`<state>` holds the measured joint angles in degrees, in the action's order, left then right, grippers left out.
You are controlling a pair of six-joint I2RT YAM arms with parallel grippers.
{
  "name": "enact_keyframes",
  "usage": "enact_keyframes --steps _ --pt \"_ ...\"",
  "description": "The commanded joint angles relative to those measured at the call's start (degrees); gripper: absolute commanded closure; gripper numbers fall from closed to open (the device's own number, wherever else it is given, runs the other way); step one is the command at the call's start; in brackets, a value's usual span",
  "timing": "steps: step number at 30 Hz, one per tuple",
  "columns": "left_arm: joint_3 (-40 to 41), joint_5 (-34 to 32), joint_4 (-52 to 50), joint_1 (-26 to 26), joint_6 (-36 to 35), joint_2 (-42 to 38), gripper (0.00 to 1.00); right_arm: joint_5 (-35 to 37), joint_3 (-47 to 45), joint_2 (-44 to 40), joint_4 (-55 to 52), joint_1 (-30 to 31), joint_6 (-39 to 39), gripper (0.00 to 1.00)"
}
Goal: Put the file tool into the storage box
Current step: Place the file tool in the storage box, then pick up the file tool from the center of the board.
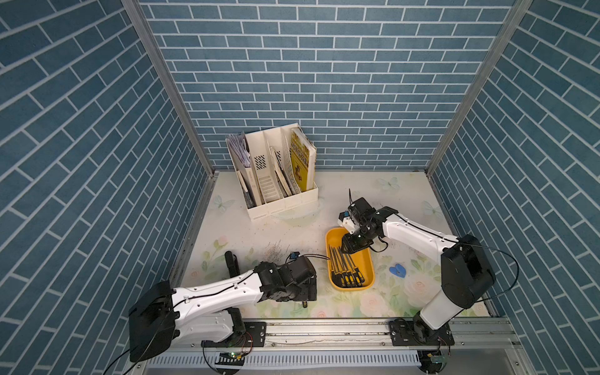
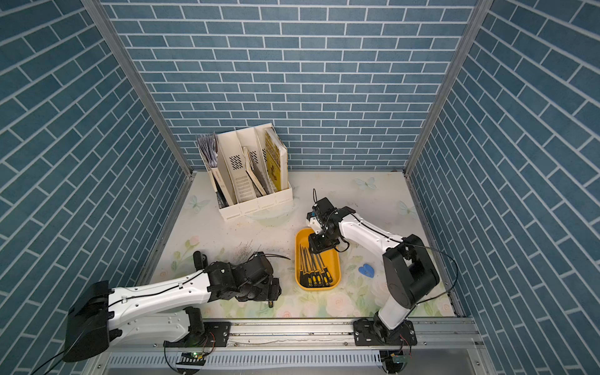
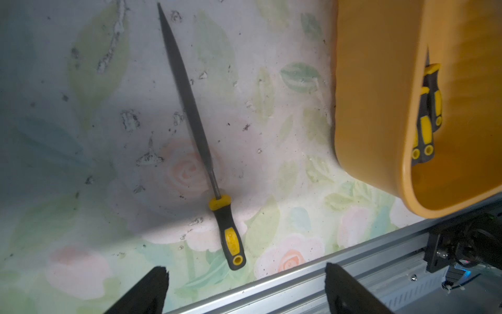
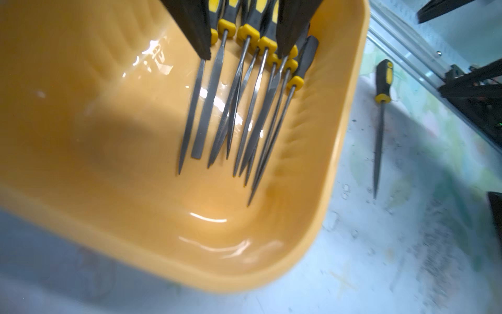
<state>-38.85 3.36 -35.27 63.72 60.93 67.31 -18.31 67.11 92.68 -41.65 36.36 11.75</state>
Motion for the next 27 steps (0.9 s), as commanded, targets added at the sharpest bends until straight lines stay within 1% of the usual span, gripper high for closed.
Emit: enact_keyframes --steps 1,6,9,10,13,15,16,19,23,27 --pt "1.10 -2.19 -1.48 0.76 0.74 1.61 0.11 -4.74 1.71 -4.36 1.10 -0.50 3.27 0.57" --pt "1.07 -2.81 0.49 1.27 0.30 5.71 0.15 -11.63 0.71 -6.08 3.35 -0.51 5.42 0.56" --pt "0.71 -3.02 1.24 1.32 -0.69 9.00 0.19 -14.97 -0.52 -6.51 4.10 -0.51 5.65 0.56" --pt "0.54 -2.97 1.40 1.38 -0.97 10.18 0.22 -15.45 -0.96 -6.66 4.11 -0.50 5.82 0.56" --pt "-0.08 -2.82 2.26 1.62 -1.90 12.70 0.37 -16.83 -2.08 -6.96 4.02 -0.50 5.91 0.56" --pt "-0.30 -2.62 2.86 1.76 -2.42 14.11 0.50 -16.93 -2.88 -7.40 3.90 -0.53 5.92 0.56" --pt "-0.34 -2.56 3.03 1.88 -2.71 14.67 0.59 -16.94 -3.30 -7.62 3.86 -0.50 5.92 0.56" --pt "-0.09 -2.34 3.44 1.94 -3.36 15.73 0.75 -16.95 -4.74 -8.21 4.31 -0.55 5.99 0.57" --pt "-0.67 -2.86 1.54 1.99 -4.32 14.50 0.88 -18.13 -6.51 -8.82 6.32 -0.52 7.44 0.57" --pt "-1.95 -3.20 -0.72 1.94 -6.27 10.15 0.94 -21.66 -7.90 -10.10 10.16 -0.53 10.70 0.57"
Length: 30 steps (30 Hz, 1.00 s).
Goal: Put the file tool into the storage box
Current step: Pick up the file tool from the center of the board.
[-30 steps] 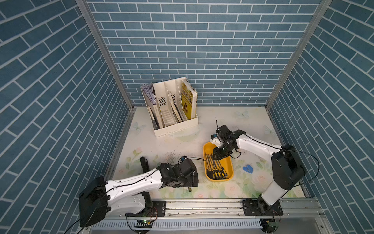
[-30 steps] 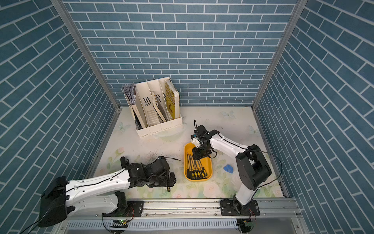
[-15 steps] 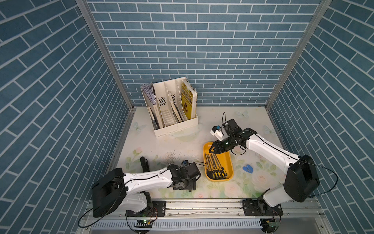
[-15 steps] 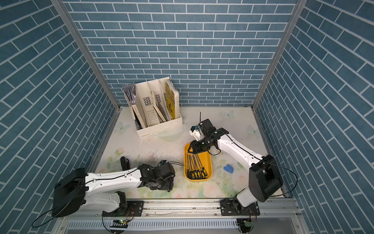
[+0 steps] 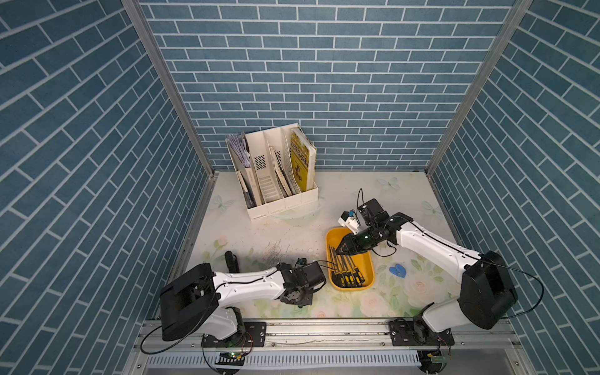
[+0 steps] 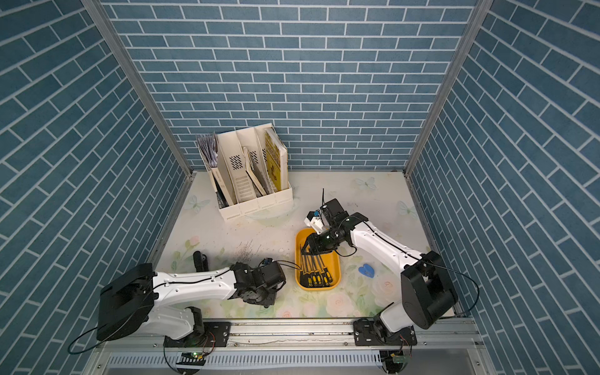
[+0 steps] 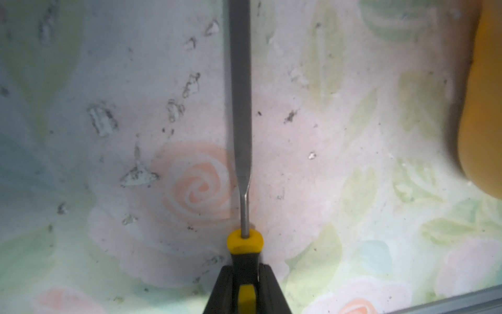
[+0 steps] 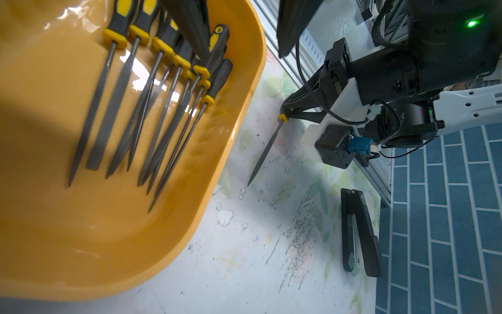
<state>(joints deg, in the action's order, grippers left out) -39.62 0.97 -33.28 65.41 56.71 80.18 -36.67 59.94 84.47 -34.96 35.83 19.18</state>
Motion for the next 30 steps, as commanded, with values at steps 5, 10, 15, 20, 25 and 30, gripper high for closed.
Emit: enact_keyframes --steps 5,10,15,20,25,30 --pt "-4.23 1.64 -3.55 0.33 -6.20 -10.27 0.99 -8.46 -4.78 -4.46 14.19 0.08 14.21 0.56" --pt "-6.67 5.49 -3.33 0.21 -7.75 -14.77 0.99 -9.94 -8.24 -6.73 24.07 0.59 24.03 0.56" --pt "-7.75 5.22 -3.81 0.24 -7.50 -16.16 0.99 -9.31 -10.46 -6.59 28.24 1.38 28.51 0.57" --pt "-8.19 5.09 -3.06 0.19 -7.26 -16.22 0.99 -8.48 -12.43 -5.94 31.32 3.31 31.13 0.58" --pt "-8.92 5.17 -2.81 0.26 -7.27 -15.77 1.00 -7.46 -13.67 -5.11 33.67 5.18 32.78 0.59" --pt "-9.17 5.44 -2.32 0.19 -7.32 -15.49 1.00 -6.54 -13.98 -3.96 36.37 6.28 34.56 0.61"
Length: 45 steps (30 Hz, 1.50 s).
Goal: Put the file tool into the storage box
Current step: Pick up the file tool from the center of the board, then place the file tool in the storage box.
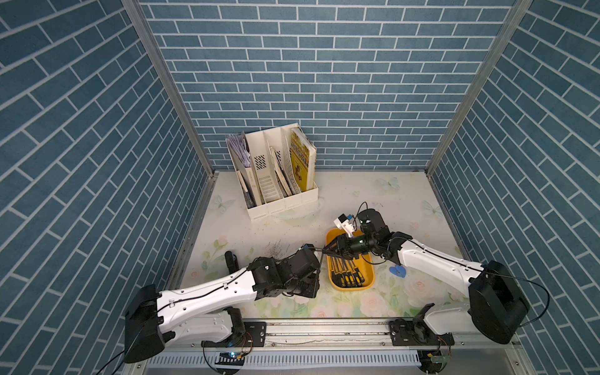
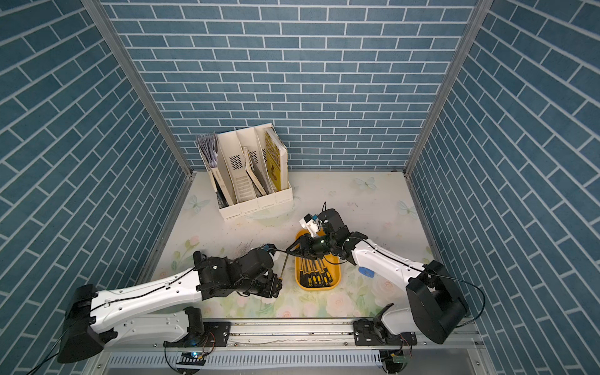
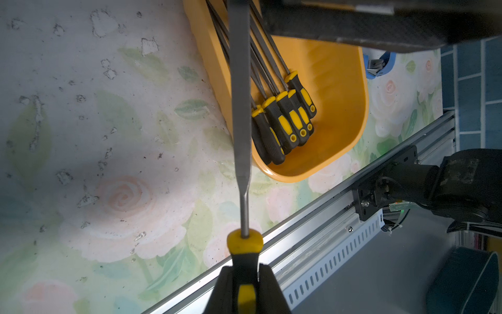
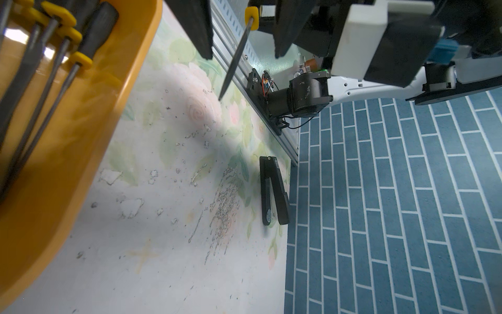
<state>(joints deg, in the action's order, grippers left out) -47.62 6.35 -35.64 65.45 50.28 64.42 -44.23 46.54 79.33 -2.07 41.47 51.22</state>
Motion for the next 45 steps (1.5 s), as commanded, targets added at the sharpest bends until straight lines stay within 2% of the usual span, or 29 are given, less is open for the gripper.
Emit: enact_keyframes --steps 1,3,7,8,9,10,11,12,13,16,20,26,29,32,36,40,45 --pt "-1.16 0.07 0.13 0.21 -0.97 0.42 1.00 1.35 -0.09 1.88 3.36 0.96 2.45 0.62" --pt "-1.29 -0.18 0.13 0.19 -0.98 0.56 1.00 1.50 0.26 3.45 3.58 1.69 2.19 0.67" --pt "-2.18 -0.45 -0.06 0.22 -1.17 1.11 0.99 1.70 0.71 4.98 4.53 2.45 2.48 0.93" --pt "-2.51 -0.86 -0.53 0.20 -1.27 1.39 0.98 1.78 0.88 4.81 4.35 2.41 2.44 0.99" --pt "-2.85 -1.23 -0.93 0.20 -1.34 1.37 0.92 1.91 1.13 4.57 4.10 2.38 2.33 1.00" --pt "-3.12 -1.66 -1.23 0.14 -1.33 1.25 0.74 1.95 1.46 4.47 3.60 2.38 1.97 1.00" --pt "-3.46 -1.82 -1.34 0.19 -1.37 1.06 0.51 2.07 1.83 4.35 2.66 2.27 1.47 1.00" --pt "-3.88 -2.14 -1.57 0.13 -1.33 0.79 0.36 2.23 1.97 4.19 1.84 2.01 0.98 1.00" --pt "-4.50 -2.66 -2.02 0.16 -1.24 0.42 0.25 2.11 1.92 3.94 1.25 1.71 0.73 1.00" --pt "-6.92 -4.91 -4.28 0.04 -0.56 -0.75 0.02 1.87 1.96 2.63 -1.69 0.04 -1.01 1.00" --pt "-10.30 -7.42 -7.51 -0.17 0.81 -3.49 0.00 1.04 3.95 0.02 -10.53 -5.46 -6.62 1.00" --pt "-9.14 -12.17 -10.96 -1.16 4.03 -9.10 0.00 1.69 15.60 0.50 -33.31 -15.34 -24.63 1.00" --pt "-6.66 -12.35 -10.65 -1.92 5.16 -10.82 0.00 10.24 23.73 4.93 -44.68 -15.99 -34.78 1.00" --pt "-4.93 -12.31 -10.00 -2.08 5.91 -11.23 0.00 19.15 27.09 8.69 -50.44 -15.99 -40.83 1.00" --pt "-3.68 -12.25 -9.31 -2.03 6.15 -11.17 0.00 24.42 26.70 11.38 -51.33 -15.19 -43.31 1.00" --pt "-2.64 -12.09 -8.79 -2.17 6.06 -9.56 0.00 30.25 27.27 14.50 -51.63 -11.87 -43.98 1.00" --pt "-1.28 -11.37 -6.48 -2.43 6.03 -7.58 0.00 32.19 26.51 17.21 -49.67 -10.21 -43.92 1.00"
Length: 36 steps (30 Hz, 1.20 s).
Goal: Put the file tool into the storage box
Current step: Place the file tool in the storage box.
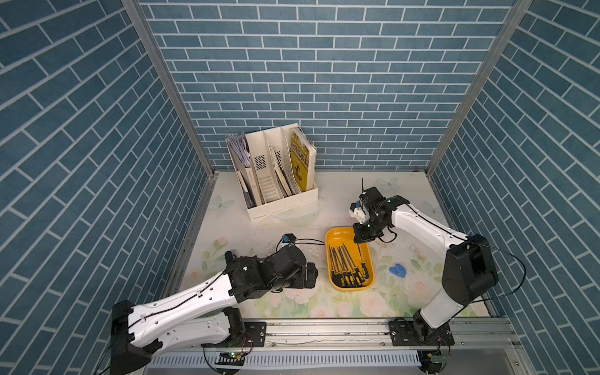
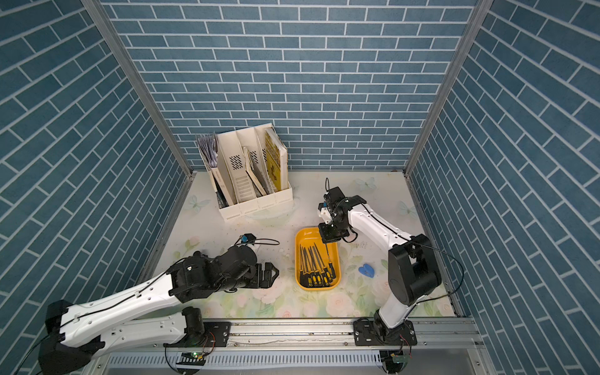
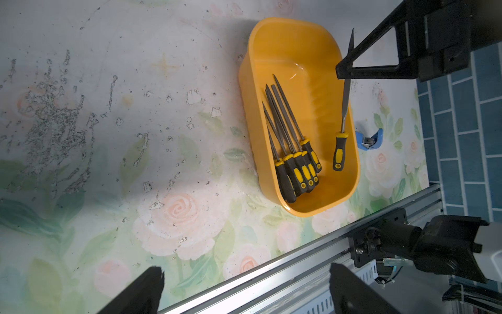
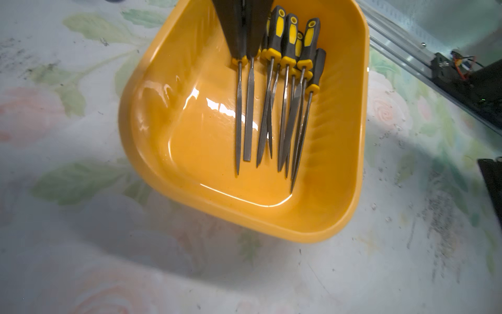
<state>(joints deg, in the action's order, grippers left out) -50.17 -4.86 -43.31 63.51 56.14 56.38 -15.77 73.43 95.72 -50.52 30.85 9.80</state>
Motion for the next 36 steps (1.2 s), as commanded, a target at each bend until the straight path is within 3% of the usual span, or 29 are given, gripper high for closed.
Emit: enact_keyframes --steps 1,9,16,26,30,34,35,36 --pt "1.47 -0.02 1.67 -0.50 0.22 0.57 0.00 3.96 -0.62 1.24 -0.91 0.60 -2.42 1.00" --pt "2.50 -0.06 1.52 -1.09 0.27 2.02 0.00 3.61 -2.10 3.79 2.12 1.49 -1.24 1.00" --pt "3.15 0.21 1.57 -1.48 0.20 1.72 0.00 3.11 -3.82 4.13 4.55 1.49 0.86 0.71" --pt "1.85 -3.14 0.07 -2.33 0.98 -0.93 0.00 4.26 1.57 -2.33 1.35 0.01 2.41 0.63" --pt "0.13 -12.28 -0.10 -2.77 2.35 -5.47 0.00 8.23 3.45 -8.90 1.87 -1.37 2.08 0.62" --pt "0.90 -27.31 2.20 -3.13 4.66 -13.54 0.00 17.87 -1.69 -20.59 10.16 -2.90 1.37 0.61" --pt "1.23 -31.54 2.24 -3.27 4.95 -14.98 0.00 19.53 -3.80 -23.53 12.76 -3.31 1.24 0.59" --pt "1.68 -35.62 2.79 -3.52 4.11 -16.52 0.00 21.92 -6.34 -26.73 15.84 -3.71 1.16 0.51"
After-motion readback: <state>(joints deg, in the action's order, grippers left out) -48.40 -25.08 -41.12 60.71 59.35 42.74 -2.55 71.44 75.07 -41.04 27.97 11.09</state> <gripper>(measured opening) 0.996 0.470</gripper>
